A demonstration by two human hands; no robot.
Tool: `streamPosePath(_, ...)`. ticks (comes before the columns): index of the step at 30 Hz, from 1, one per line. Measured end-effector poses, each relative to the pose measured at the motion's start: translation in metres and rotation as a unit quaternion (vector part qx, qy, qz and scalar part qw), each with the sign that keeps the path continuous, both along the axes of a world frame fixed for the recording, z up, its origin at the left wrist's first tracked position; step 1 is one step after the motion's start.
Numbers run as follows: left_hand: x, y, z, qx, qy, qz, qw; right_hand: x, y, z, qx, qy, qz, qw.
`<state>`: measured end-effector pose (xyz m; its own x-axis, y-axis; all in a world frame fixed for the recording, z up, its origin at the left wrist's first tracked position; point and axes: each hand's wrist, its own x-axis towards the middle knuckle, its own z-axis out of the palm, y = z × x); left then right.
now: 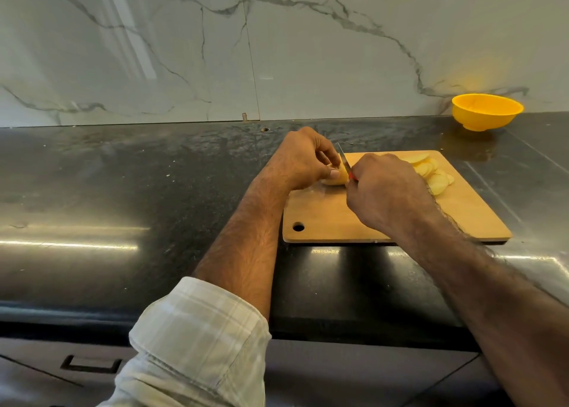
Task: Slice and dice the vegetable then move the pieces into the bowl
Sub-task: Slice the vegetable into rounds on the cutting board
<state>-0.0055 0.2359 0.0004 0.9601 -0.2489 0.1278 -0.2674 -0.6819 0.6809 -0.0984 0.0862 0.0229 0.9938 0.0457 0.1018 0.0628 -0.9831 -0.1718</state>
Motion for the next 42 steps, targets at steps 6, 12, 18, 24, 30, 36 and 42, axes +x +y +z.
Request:
streamPosePath(6,0.000,0.000,-0.001,0.003,-0.004,0.001,1.000,0.015,0.004,0.003,0.029,-0.019,-0.003,0.999)
streamPosePath(12,0.002,-0.003,0.000,0.009,-0.002,0.011,1.000,0.019,0.007,0.009,0.021,0.023,-0.008,0.999)
streamPosePath(18,0.004,-0.002,-0.001,0.017,-0.012,0.007,1.000,0.006,0.005,-0.011,0.002,0.002,-0.013,1.000)
streamPosePath(24,0.005,-0.001,-0.003,0.009,-0.010,0.012,1.000,0.010,0.006,-0.010,-0.008,0.060,-0.016,0.998)
streamPosePath(30,0.001,0.001,-0.002,-0.002,0.001,-0.002,1.000,0.003,-0.009,-0.010,-0.017,0.041,-0.015,0.999)
streamPosePath(36,-0.001,0.003,0.001,0.011,0.018,-0.009,1.000,0.007,-0.018,-0.008,0.015,-0.052,-0.011,0.998)
streamPosePath(42,-0.001,0.004,0.000,-0.002,0.020,0.000,1.000,0.004,-0.010,-0.020,0.015,-0.077,0.010,0.997)
